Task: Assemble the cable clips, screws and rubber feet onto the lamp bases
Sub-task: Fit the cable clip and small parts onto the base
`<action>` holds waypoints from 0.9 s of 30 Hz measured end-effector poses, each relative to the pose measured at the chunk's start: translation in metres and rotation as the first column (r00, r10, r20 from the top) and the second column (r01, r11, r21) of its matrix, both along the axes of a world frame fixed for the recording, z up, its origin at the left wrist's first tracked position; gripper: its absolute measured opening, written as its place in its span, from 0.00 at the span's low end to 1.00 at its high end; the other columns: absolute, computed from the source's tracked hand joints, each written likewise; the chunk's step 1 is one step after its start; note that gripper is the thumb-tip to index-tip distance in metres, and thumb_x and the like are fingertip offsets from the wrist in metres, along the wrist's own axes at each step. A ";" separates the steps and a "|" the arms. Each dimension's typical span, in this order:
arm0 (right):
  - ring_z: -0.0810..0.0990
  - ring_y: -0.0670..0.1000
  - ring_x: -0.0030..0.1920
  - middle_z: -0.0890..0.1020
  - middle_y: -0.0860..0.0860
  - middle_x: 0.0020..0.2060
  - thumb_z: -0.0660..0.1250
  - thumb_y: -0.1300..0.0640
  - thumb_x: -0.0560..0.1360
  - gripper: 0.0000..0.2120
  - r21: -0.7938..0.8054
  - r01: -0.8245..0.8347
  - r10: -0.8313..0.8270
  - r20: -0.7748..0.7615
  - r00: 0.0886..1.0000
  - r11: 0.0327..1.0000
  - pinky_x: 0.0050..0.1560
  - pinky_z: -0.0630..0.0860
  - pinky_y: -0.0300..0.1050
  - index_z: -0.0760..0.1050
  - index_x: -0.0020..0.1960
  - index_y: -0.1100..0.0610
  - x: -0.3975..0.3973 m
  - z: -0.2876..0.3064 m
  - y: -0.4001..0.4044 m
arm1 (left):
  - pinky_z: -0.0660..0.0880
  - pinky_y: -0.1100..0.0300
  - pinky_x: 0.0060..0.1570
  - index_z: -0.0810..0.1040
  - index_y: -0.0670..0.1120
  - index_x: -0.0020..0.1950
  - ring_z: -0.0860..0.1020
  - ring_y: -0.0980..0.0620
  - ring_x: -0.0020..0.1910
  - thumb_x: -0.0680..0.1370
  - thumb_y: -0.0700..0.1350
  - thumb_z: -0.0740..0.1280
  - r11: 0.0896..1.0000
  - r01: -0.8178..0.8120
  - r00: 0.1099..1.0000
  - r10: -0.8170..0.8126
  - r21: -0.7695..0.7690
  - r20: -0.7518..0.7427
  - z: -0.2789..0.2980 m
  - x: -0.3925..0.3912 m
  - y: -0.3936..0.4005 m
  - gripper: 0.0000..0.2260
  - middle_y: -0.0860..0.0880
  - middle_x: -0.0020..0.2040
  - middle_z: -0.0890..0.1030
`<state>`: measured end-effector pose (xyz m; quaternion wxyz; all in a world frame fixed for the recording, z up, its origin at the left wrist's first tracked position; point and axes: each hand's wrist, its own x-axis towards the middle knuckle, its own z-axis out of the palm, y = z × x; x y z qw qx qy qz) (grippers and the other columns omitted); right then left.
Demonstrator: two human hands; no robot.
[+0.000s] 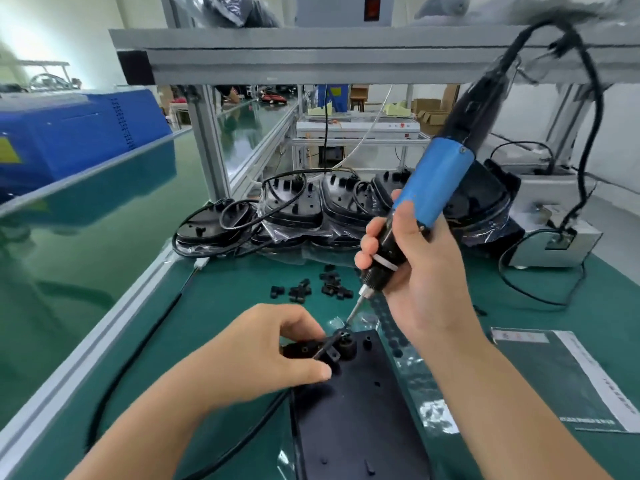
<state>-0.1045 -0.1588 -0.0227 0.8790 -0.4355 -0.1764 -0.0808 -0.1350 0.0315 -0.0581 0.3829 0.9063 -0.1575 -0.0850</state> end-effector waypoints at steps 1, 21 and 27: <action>0.74 0.50 0.31 0.77 0.51 0.35 0.70 0.48 0.69 0.19 -0.012 -0.002 0.002 0.011 1.000 1.000 0.34 0.75 0.44 0.70 0.55 0.55 0.000 -0.001 0.004 | 0.74 0.66 0.50 0.82 0.58 0.48 0.79 0.67 0.49 0.68 0.55 0.75 1.000 -0.011 0.999 0.010 0.020 0.043 -0.002 -0.001 -0.002 0.10 0.63 0.47 0.82; 0.75 0.53 0.34 0.78 0.52 0.39 0.69 0.43 0.74 0.12 -0.228 0.163 -0.116 0.208 0.971 0.960 0.40 0.73 0.50 0.72 0.52 0.47 -0.015 -0.023 0.019 | 0.71 0.72 0.38 0.84 0.53 0.42 0.79 0.64 0.35 0.75 0.44 0.71 0.984 -0.011 1.000 0.008 -0.177 -0.014 -0.011 0.013 -0.003 0.05 0.58 0.37 0.84; 0.76 0.55 0.34 0.77 0.53 0.40 0.68 0.42 0.74 0.16 -0.295 0.187 -0.114 0.250 0.962 0.937 0.39 0.74 0.48 0.69 0.55 0.48 -0.017 -0.025 0.022 | 0.69 0.74 0.35 0.85 0.53 0.39 0.77 0.66 0.31 0.74 0.45 0.73 0.979 -0.066 0.998 0.065 -0.192 -0.014 -0.013 0.013 -0.006 0.04 0.59 0.34 0.83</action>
